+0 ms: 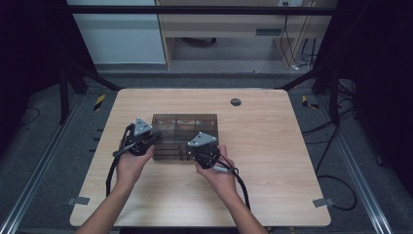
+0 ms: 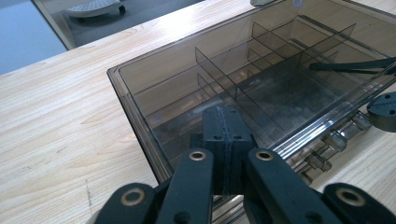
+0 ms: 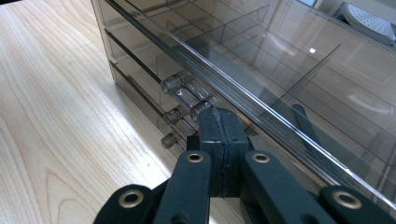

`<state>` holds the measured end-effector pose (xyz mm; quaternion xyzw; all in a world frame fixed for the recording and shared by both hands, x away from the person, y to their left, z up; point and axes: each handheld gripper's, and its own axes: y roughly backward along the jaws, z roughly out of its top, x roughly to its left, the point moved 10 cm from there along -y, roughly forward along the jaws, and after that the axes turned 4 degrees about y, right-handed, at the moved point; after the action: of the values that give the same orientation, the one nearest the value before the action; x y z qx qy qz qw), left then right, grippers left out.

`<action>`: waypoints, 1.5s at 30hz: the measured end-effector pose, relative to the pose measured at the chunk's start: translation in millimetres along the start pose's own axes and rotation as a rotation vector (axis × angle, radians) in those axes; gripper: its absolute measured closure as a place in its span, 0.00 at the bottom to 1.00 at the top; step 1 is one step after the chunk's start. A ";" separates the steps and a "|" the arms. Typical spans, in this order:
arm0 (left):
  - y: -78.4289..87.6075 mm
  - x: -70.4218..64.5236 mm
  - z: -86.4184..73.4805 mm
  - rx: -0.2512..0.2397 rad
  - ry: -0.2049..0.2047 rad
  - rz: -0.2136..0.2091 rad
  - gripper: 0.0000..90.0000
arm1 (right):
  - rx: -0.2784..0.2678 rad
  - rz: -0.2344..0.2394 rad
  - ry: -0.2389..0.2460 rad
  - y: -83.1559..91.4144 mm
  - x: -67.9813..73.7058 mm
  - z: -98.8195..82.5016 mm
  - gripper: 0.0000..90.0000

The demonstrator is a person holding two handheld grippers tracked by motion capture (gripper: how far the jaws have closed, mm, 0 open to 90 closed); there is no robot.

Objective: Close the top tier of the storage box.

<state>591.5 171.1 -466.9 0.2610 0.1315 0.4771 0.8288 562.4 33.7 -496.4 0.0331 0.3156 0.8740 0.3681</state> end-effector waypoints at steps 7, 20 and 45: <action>0.0 0.0 0.0 0.000 -0.001 0.001 1.00 | 0.002 0.002 -0.001 0.0 -0.9 0.2 1.00; 0.9 1.7 -0.4 -0.001 0.000 0.013 1.00 | 0.005 0.000 0.000 1.4 -1.2 -1.7 1.00; 42.0 6.4 7.9 -0.119 -0.019 0.011 0.99 | -0.042 0.013 -0.021 32.4 1.5 -2.0 1.00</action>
<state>568.1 191.3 -436.7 0.2163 0.0936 0.4862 0.8415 540.5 16.5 -479.6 0.0367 0.2931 0.8824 0.3661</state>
